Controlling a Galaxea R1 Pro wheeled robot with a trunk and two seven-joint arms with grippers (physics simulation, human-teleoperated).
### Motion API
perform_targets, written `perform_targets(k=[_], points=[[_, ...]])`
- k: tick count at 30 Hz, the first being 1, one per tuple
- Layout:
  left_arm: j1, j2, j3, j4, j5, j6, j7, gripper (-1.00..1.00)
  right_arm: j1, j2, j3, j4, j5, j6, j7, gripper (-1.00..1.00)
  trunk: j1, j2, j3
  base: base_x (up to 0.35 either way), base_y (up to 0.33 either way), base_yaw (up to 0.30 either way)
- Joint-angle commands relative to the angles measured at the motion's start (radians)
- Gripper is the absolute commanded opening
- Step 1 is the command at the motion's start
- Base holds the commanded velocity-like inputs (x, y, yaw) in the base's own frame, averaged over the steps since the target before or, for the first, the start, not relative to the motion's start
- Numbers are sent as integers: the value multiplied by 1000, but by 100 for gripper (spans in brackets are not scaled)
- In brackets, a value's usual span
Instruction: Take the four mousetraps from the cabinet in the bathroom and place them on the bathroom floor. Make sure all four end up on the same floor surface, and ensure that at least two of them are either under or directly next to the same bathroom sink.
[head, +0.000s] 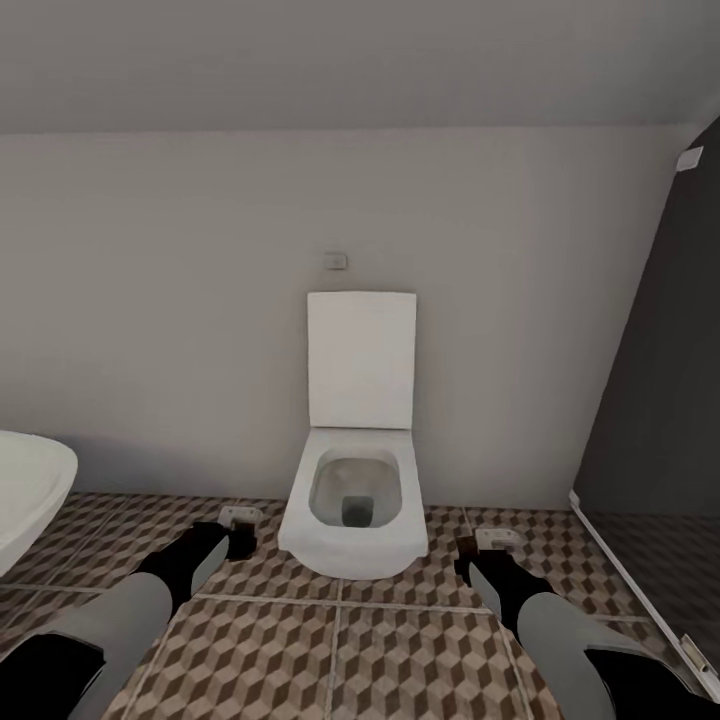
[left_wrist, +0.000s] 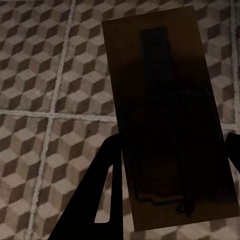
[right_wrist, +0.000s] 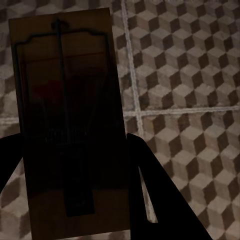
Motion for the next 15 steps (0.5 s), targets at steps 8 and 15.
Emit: perform_targets(k=[8,15], points=[[0,1,-8,-2,9,4,4,-100,0,0,-8,-5,7,5,-2,-100,0,0,-1,0,78,0],[0,-1,-8,-2,9,4,4,-100,0,-1,-8,-5,7,5,-2,-100,0,0,-1,0,20,0]])
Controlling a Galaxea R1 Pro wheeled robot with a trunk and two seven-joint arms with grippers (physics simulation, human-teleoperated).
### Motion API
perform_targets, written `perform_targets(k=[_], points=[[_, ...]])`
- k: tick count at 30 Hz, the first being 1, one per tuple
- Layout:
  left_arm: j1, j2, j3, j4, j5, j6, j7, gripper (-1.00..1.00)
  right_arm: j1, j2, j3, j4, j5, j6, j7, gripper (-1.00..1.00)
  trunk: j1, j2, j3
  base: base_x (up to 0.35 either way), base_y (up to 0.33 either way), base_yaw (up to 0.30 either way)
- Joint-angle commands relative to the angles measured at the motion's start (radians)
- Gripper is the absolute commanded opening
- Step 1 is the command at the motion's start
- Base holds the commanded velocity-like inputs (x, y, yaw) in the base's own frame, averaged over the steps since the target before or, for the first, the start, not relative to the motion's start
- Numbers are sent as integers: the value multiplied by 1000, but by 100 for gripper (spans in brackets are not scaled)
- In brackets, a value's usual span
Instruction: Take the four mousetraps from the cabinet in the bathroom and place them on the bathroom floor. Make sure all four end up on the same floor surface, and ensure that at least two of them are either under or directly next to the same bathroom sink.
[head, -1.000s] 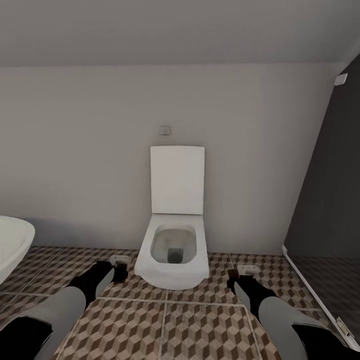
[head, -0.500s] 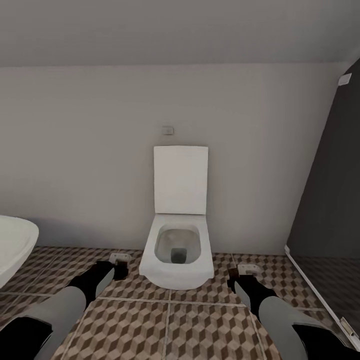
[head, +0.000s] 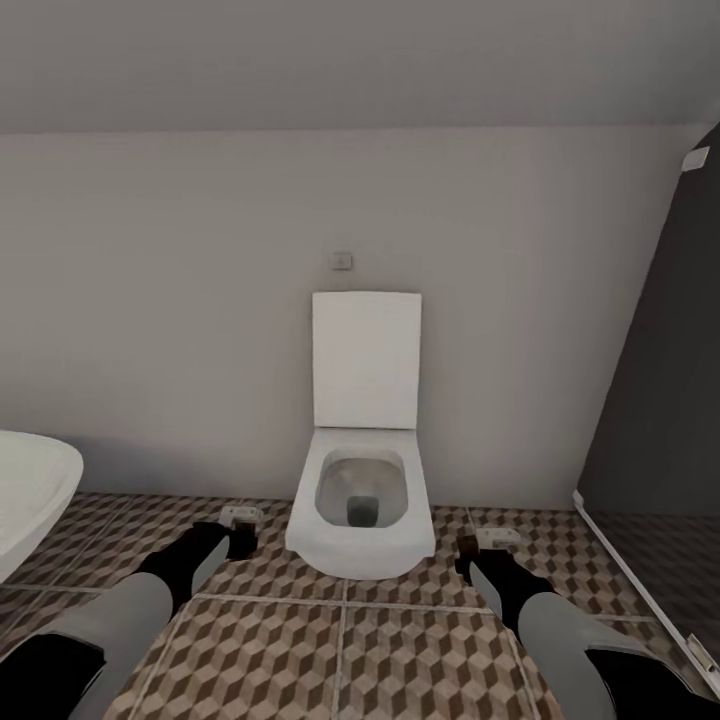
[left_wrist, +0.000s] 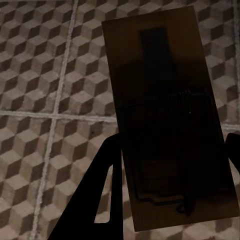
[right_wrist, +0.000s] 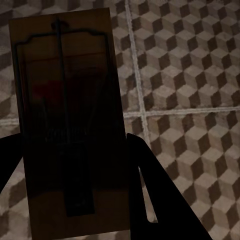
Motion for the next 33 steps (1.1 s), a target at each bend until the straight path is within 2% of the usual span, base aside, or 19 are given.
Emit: perform_targets(k=[1,10,19,33], points=[[0,0,-8,-3,9,6,10,-100,0,1,-8,-2,7,5,-2,-100,0,0,-1,0,4,0],[0,-9,0,-2,11,6,19,-100,0,1,-9,-2,7,5,-3,-100,0,0,-1,0,1,0],[0,-33,3,-1,12,7,20,-100,0,1,-10,-2,7,5,-3,-100,0,0,-1,0,0,0],[0,-36,1,-4,12,6,18,-100,0,1,-9,-4,7,5,7,-100,6,-4,-55,0,0,0]])
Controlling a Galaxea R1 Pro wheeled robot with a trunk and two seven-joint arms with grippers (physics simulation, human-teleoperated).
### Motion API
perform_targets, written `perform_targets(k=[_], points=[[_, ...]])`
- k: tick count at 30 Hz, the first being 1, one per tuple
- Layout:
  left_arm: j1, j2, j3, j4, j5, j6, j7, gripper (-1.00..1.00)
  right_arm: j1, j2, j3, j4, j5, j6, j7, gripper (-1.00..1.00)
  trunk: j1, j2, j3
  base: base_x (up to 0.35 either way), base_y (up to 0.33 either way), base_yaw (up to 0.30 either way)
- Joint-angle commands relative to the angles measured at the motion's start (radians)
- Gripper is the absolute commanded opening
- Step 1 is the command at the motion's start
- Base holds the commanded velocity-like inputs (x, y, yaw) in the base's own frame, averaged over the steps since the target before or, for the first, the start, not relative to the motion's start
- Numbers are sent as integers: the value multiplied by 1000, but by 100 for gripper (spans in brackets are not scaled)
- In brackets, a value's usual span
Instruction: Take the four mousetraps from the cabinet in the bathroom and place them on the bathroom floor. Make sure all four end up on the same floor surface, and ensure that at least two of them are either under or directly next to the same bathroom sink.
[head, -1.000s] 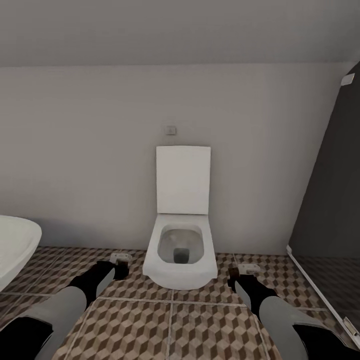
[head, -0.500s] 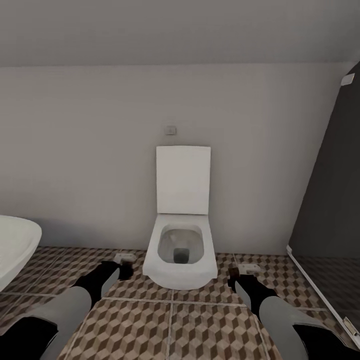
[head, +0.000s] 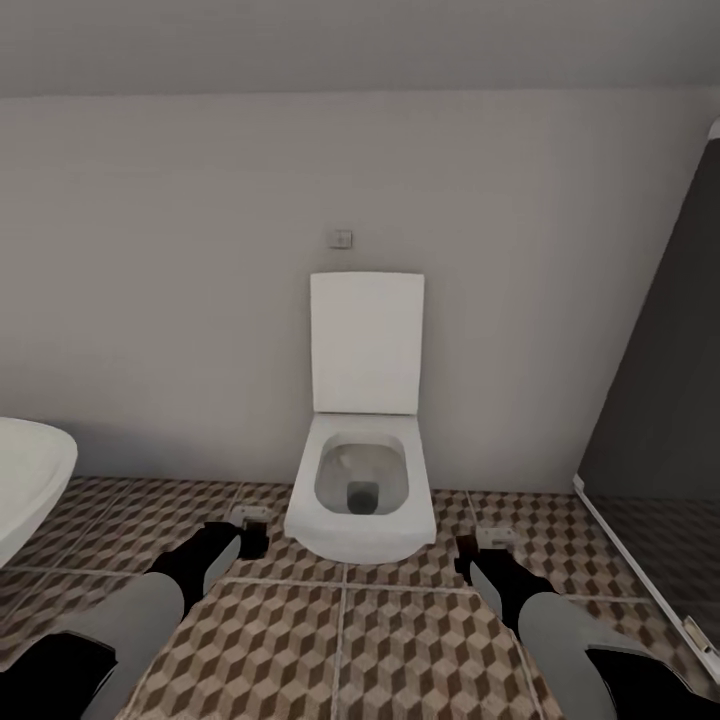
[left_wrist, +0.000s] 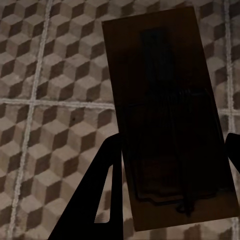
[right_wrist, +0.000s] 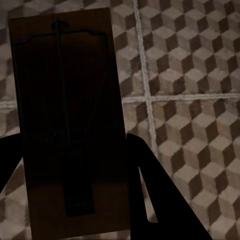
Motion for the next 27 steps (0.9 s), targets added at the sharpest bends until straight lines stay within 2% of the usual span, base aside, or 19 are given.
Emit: perform_targets(k=[1,19,27], points=[[0,1,-8,-3,9,6,10,-100,0,1,-8,-2,7,6,-2,-100,0,-1,-5,0,0,0],[0,1,-8,-2,8,6,10,-100,0,0,-8,-3,7,4,-6,-100,8,-5,-75,0,0,0],[0,2,-8,-1,8,6,10,-100,0,1,-6,-2,10,-37,-10,-100,12,-7,-106,0,0,0]])
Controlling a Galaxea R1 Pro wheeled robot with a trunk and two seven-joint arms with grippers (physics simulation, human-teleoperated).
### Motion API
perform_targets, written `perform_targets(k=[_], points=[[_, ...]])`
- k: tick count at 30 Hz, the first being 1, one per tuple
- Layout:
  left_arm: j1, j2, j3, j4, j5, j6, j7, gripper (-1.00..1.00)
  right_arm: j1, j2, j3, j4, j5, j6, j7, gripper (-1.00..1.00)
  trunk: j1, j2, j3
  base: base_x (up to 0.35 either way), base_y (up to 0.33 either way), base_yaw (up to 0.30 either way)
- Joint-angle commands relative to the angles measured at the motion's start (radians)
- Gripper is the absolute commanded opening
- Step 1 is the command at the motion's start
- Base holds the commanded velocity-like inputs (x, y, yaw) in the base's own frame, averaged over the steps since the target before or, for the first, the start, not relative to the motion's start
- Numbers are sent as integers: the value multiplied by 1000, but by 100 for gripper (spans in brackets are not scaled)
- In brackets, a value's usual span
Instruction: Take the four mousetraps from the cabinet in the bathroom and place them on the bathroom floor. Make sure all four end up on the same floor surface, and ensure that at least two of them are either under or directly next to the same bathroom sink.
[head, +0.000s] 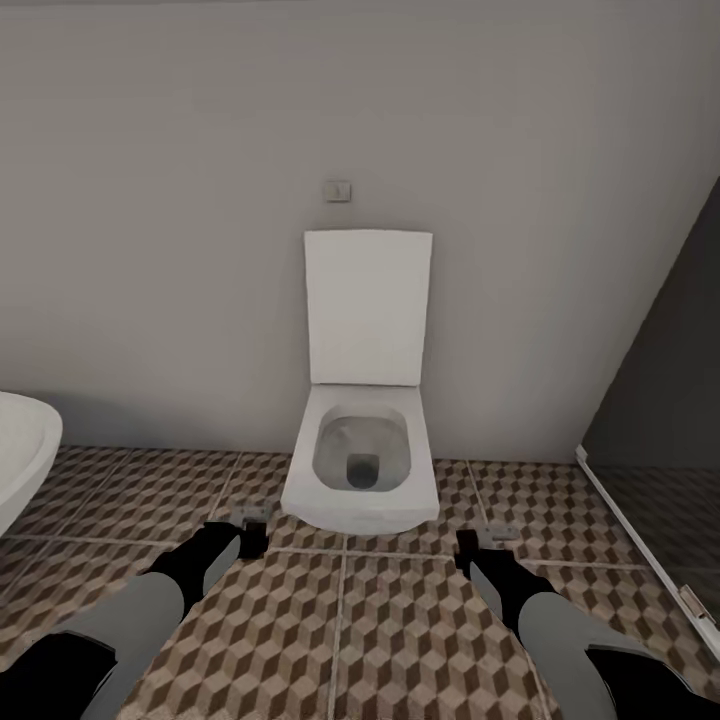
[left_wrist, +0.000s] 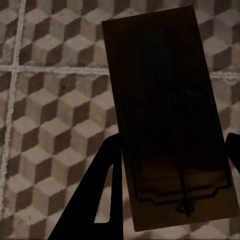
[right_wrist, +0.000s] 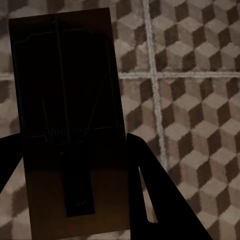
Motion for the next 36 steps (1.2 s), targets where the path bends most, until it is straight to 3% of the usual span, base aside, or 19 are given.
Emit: perform_targets(k=[1,29,36], points=[[0,1,-8,-3,9,6,10,-100,0,1,-8,-2,7,4,-2,-100,0,-1,-5,0,0,0],[0,0,-9,-1,8,-1,11,-100,0,5,-11,8,-2,4,-3,-100,13,-7,-113,0,0,0],[1,0,-11,15,9,-116,11,-100,0,7,-12,9,-1,0,-4,-100,16,-9,-140,0,0,0]])
